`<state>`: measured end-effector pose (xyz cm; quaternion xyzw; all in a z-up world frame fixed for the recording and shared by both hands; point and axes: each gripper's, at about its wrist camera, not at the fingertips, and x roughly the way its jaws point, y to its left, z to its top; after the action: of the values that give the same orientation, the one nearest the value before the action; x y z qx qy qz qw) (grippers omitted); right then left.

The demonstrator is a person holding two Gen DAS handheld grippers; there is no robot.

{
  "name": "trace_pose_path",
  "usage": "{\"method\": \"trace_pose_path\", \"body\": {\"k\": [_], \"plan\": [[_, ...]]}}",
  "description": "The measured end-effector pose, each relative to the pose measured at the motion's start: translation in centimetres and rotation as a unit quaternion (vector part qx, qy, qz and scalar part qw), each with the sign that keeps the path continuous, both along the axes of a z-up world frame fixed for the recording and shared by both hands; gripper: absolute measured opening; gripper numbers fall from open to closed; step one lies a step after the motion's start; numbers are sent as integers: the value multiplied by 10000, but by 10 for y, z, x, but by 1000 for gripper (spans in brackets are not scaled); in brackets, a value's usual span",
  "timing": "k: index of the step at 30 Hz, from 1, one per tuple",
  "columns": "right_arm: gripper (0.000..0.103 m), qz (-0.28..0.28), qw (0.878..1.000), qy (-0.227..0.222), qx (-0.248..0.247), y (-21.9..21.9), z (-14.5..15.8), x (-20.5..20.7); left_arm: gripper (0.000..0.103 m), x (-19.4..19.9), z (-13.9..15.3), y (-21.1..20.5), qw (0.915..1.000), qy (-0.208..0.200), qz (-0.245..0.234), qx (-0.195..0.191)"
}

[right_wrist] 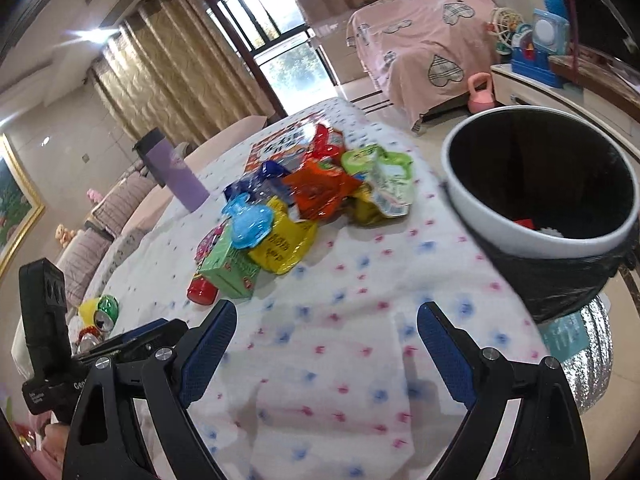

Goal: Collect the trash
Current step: 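Move both open tools back over the table, then grasp the red Skittles tube with the left tool while the right tool grasps the blue toy spoon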

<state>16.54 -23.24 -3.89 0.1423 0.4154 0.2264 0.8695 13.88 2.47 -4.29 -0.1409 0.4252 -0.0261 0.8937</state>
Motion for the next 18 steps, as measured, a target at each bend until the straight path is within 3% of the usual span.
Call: {"method": "trace_pose_path", "body": {"k": [8,13,18], "plan": [[67,366,9992,-81,-157,33,6,9,75,9,-2,19,9998,72,162,63],[60,468,9987,-175,-96,44,14,23,75,22,-2,24,9997,102,170,130],[59,548,9982,-243,-73,57,18,41,75,42,-6,26,9994,219,145,224]]}}
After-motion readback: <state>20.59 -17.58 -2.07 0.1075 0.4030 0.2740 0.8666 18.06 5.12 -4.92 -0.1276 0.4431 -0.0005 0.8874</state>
